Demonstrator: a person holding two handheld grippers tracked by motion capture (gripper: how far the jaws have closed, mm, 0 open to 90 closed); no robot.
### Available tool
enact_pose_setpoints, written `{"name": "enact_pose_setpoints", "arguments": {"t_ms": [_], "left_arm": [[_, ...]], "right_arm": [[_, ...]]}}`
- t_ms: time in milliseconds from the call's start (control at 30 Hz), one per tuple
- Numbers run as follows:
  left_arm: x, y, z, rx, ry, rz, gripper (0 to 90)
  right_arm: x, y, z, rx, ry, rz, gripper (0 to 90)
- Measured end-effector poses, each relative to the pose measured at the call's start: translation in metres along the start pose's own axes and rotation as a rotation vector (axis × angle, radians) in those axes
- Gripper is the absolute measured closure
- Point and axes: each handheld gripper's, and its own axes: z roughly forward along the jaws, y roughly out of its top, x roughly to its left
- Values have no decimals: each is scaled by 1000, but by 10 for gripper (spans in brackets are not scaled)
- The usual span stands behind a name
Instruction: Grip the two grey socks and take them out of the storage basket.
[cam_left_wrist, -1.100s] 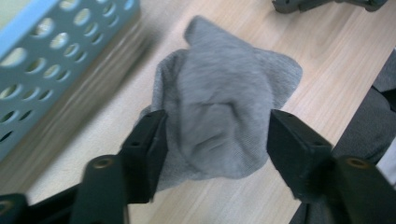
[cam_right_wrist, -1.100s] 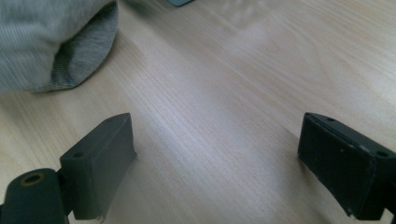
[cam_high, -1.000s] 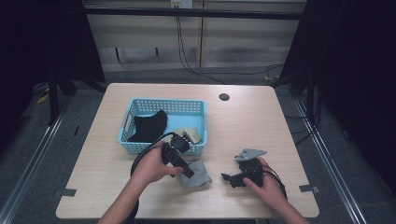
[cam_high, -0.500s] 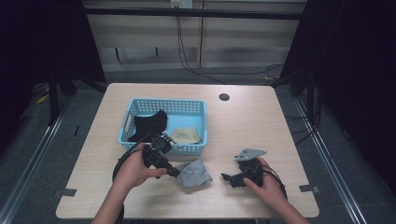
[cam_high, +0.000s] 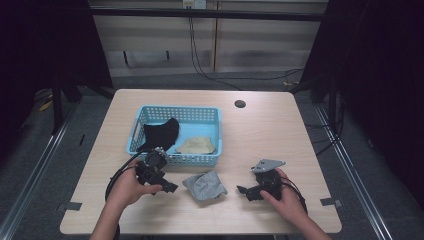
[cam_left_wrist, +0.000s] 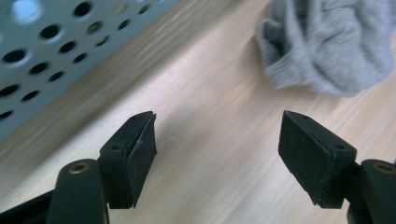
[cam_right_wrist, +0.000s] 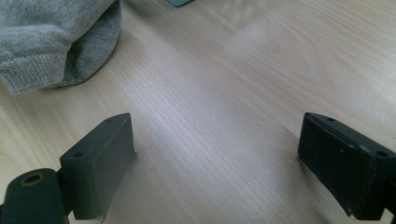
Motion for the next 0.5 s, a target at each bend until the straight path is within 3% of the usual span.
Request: {"name": "enact_pose_setpoints", "arguments": {"t_ms": [267,367,500], "left_arm": [[18,-15,6,-25,32,-3,273],[20,-18,8,-24,38,14,268],[21,-18,9,-31,35,4,266]], "right_arm": [[0,0,0,0,0,-1,104],[0,0,0,1,0,-1,104],[0,0,0,0,0,-1,104]]}}
